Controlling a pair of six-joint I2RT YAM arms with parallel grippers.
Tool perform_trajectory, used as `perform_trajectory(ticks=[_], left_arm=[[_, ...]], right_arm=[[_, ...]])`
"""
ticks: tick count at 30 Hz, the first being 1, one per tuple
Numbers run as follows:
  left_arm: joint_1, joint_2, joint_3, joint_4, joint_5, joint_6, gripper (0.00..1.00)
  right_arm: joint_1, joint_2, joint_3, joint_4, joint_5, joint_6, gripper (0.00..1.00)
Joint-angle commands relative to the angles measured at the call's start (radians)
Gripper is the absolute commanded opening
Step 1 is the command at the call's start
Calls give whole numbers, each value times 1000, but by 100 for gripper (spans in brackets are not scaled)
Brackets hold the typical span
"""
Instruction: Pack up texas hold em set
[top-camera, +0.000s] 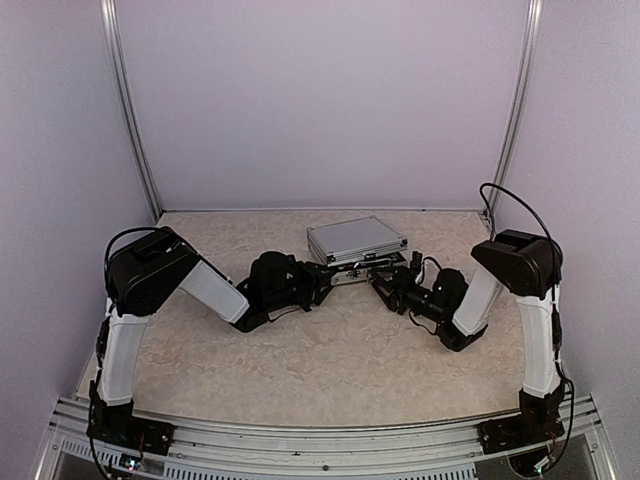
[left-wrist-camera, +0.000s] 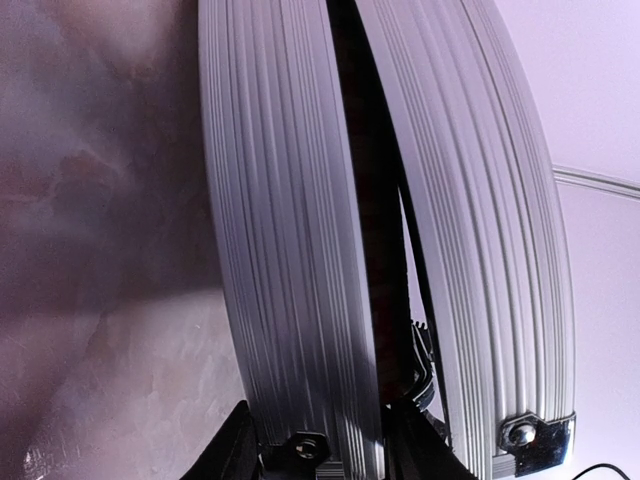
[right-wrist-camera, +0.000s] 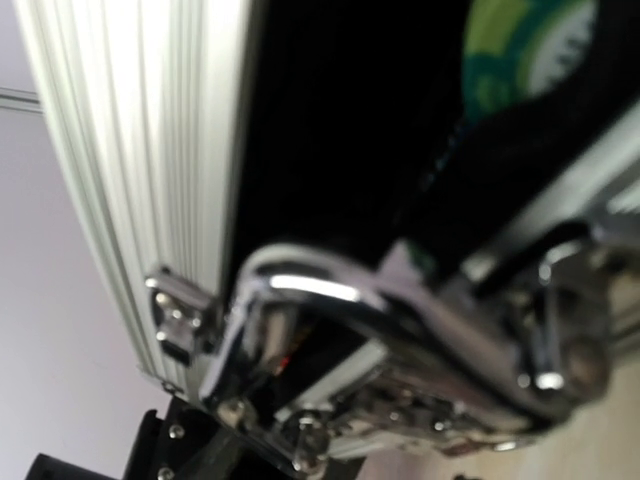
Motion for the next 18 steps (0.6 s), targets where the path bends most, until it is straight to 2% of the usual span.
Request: perform_trajectory(ticks=[1, 11, 18], left_arm=[[3, -138, 40, 326, -1, 2, 38], [4, -144, 32, 326, -2, 4, 38], [7, -144, 36, 324, 0, 4, 38]], right_arm=[[15, -18, -2, 55, 16, -6, 56], [15, 15, 45, 21, 22, 6, 55], [19, -27, 25, -48, 20, -5, 55]])
